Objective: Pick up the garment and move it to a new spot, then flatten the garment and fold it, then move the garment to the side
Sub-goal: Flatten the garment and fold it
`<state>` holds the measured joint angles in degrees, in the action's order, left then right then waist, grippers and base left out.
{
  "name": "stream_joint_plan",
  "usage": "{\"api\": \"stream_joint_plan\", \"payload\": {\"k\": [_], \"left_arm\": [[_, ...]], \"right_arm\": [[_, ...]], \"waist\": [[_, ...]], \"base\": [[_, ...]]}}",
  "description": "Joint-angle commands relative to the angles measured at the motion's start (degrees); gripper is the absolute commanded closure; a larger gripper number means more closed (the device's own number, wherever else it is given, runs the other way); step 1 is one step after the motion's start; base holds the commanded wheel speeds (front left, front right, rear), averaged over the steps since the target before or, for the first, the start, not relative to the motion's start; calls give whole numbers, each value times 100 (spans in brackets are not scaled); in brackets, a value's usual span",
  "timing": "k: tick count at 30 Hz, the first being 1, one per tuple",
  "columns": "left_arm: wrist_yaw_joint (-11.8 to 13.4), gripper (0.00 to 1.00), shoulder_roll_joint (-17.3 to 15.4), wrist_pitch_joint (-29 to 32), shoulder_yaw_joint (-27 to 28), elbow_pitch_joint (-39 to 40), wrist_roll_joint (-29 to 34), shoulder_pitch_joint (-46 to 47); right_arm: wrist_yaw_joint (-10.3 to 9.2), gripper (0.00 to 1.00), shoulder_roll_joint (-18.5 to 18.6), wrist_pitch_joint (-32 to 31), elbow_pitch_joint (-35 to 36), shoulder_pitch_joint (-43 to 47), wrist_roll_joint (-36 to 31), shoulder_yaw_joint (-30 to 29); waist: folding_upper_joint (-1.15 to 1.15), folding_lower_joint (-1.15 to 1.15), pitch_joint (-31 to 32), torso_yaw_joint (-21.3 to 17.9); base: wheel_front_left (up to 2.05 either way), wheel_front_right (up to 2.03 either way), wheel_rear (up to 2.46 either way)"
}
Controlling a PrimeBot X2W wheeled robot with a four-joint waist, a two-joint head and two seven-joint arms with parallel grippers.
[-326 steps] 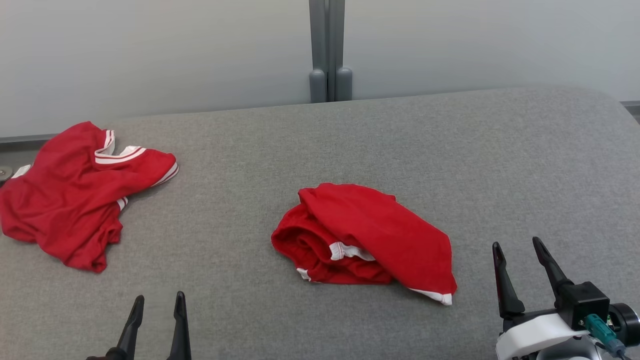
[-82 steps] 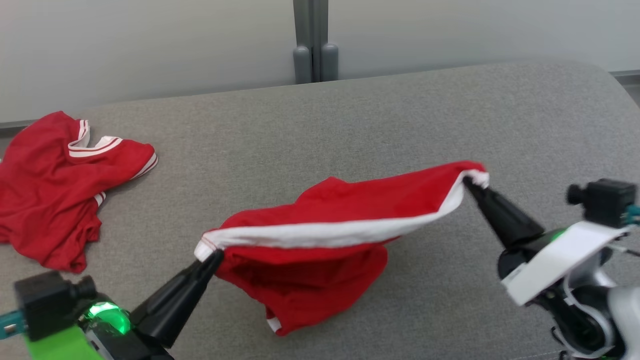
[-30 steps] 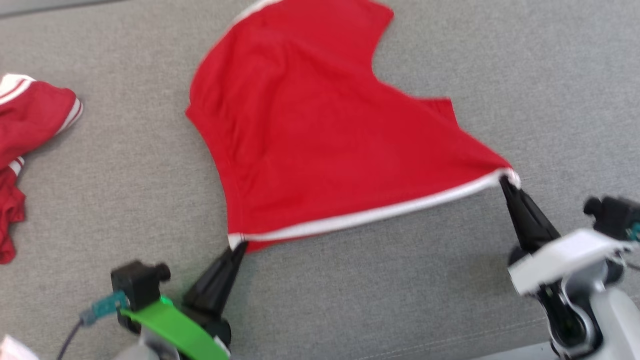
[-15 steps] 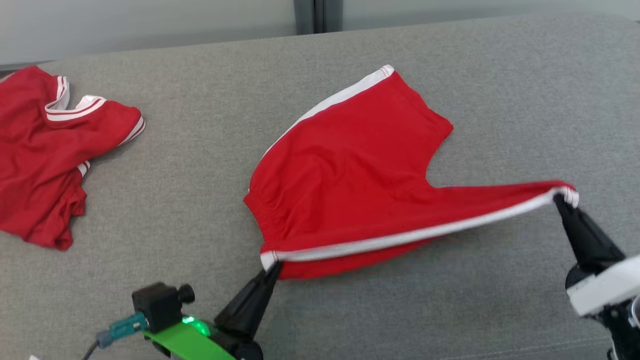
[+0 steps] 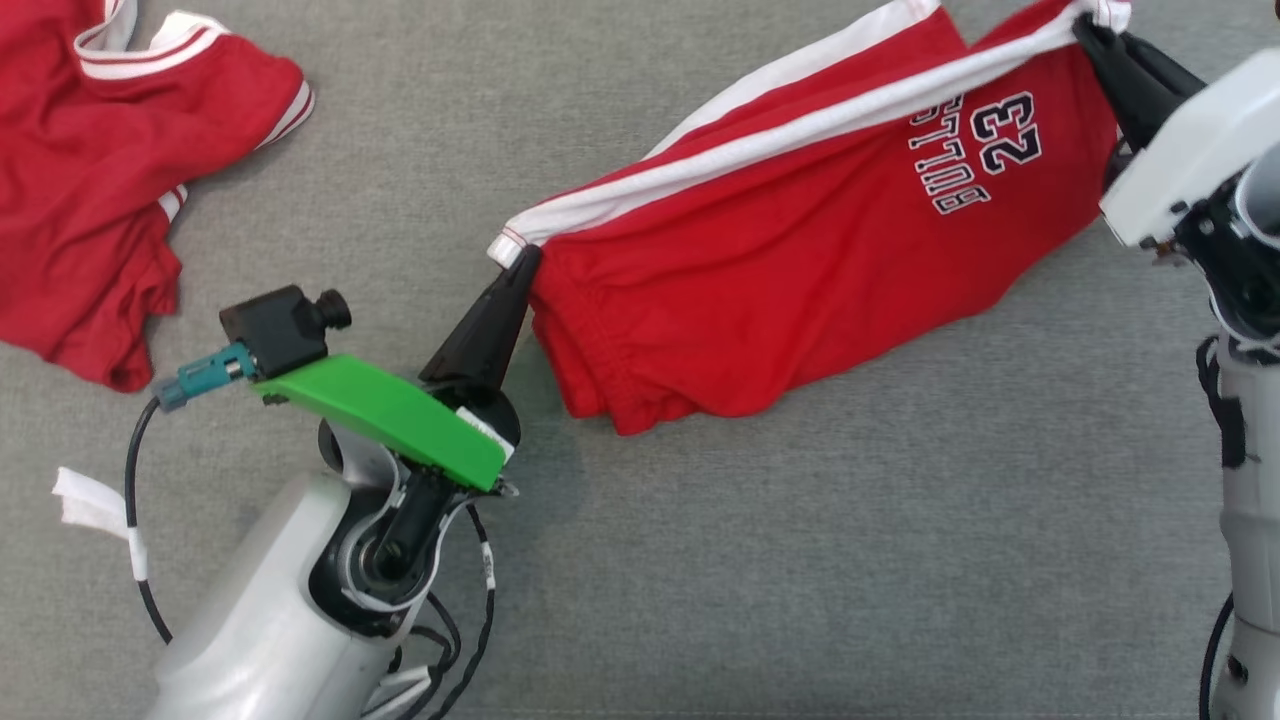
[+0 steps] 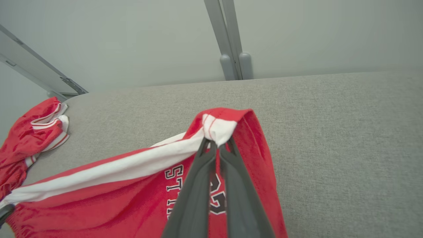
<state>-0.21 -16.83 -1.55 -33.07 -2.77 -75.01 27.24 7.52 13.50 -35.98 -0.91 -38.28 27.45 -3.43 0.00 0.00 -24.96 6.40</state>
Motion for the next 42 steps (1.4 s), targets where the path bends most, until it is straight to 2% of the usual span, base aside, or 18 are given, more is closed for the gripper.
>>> {"api": "stream_joint_plan", "payload": {"k": [1,5,10,11,12,13,14,15,20,24,27,30,32,35,41,42], "left_arm": [[10,100,72,42,21,-151,-41,171],[-95,100,300,174,-79,-665,-82,505],[-225,98,472,187,-150,-1084,-76,687],[-225,71,488,157,-148,-1174,-51,715],[-236,58,501,146,-149,-1234,-39,725],[-248,3,514,130,-152,-1299,-33,726],[-265,0,523,111,-149,-1350,-31,735],[-267,0,513,104,-148,-1398,-9,751],[-224,0,319,-149,-149,-1491,311,756],[-122,0,114,-664,-84,-1323,748,629],[76,0,-107,-1170,-92,-1077,1445,509],[294,0,-181,-1332,-68,-799,2157,291],[438,0,-87,-1365,70,-544,2643,85],[491,0,103,-1363,365,-202,3395,-265],[211,0,634,-1366,834,43,4396,-806],[155,0,701,-1365,879,40,4508,-871]], "right_arm": [[-6,100,-29,-37,-230,-202,-94,22],[-5,100,-80,-60,-995,-754,-356,142],[-6,100,-75,119,-1550,-1043,-571,235],[-6,100,-74,200,-1638,-1084,-620,230],[-6,91,-97,259,-1723,-1105,-660,184],[-6,41,-133,298,-1817,-1133,-711,160],[-5,5,-138,317,-1877,-1149,-747,171],[-5,0,-140,330,-1940,-1161,-794,164],[-5,0,-188,444,-1996,-1177,-814,190],[-5,0,-46,402,-1815,-1086,-889,329],[-6,0,238,281,-1715,-996,-1123,492],[-6,0,404,181,-1720,-955,-1318,595],[-6,0,454,83,-1808,-918,-1402,616],[-6,0,492,-94,-1981,-890,-1550,671],[-2,0,378,-212,-2549,-847,-1844,623],[-2,98,331,-195,-2607,-824,-1790,624]], "waist": [[0,0,-611,618],[0,0,-676,756],[0,0,-693,819],[0,0,-696,821],[0,0,-692,818],[0,0,-683,808],[0,0,-676,795],[0,0,-669,775],[0,0,-590,644],[0,0,-511,546],[0,0,-494,523],[0,0,-453,558],[0,0,-454,613],[0,0,-485,701],[0,0,-464,833],[0,0,-448,836]], "base": [[0,0,0],[0,0,0],[0,0,0],[0,0,0],[0,0,0],[0,0,0],[0,0,0],[0,0,0],[0,0,0],[0,0,0],[0,0,0],[0,0,0],[0,0,0],[0,0,0],[0,0,0],[0,0,0]]}}
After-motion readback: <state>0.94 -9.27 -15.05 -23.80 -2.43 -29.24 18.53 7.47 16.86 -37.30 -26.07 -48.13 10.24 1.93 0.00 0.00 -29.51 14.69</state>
